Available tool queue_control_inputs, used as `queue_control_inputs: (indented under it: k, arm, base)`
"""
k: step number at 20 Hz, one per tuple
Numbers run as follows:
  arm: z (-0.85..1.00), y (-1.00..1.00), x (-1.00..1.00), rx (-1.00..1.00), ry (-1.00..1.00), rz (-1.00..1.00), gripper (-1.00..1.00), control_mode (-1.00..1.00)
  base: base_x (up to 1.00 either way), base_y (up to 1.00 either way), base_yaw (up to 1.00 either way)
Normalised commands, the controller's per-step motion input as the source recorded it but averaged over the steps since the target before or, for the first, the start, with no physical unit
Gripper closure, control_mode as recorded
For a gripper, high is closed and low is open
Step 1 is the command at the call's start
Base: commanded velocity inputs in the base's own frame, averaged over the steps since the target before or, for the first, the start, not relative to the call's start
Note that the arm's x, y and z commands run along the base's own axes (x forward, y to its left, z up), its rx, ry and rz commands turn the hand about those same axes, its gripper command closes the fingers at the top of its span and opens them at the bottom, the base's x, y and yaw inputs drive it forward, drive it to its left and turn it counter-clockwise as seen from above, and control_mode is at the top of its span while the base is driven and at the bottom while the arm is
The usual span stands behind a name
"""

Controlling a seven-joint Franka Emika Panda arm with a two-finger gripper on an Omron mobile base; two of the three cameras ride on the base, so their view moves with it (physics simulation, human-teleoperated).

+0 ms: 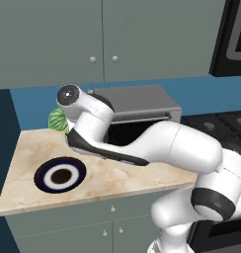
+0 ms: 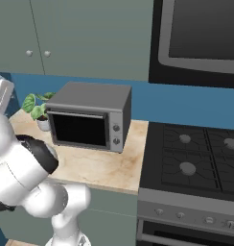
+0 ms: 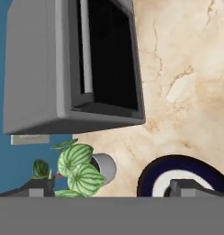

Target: Pick up the bagel from the plate, place it on the toaster oven rack, close the door, and set the timer.

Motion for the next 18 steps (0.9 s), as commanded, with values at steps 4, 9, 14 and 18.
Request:
queue_control_inputs:
  k: [4,9,14,18]
  arm:
    - [-0.08,-0.63,-0.96,-0.08,0.00,-0.10,-1.00,-1.00]
    - [-0.05,-0.91,-0.29,0.02,0.13,-0.30,-1.00,-1.00]
    - [0.00,-0.87,0.00,0.05,0.12,-0.37,-1.00,-1.00]
    - [0.00,-0.88,0.00,0.01,0.03,-0.22,-1.00,-1.00]
  base:
    - [0.00,0.00,0.00]
    - [0.00,0.00,0.00]
    - [0.00,0.00,0.00]
    - [0.00,0.00,0.00]
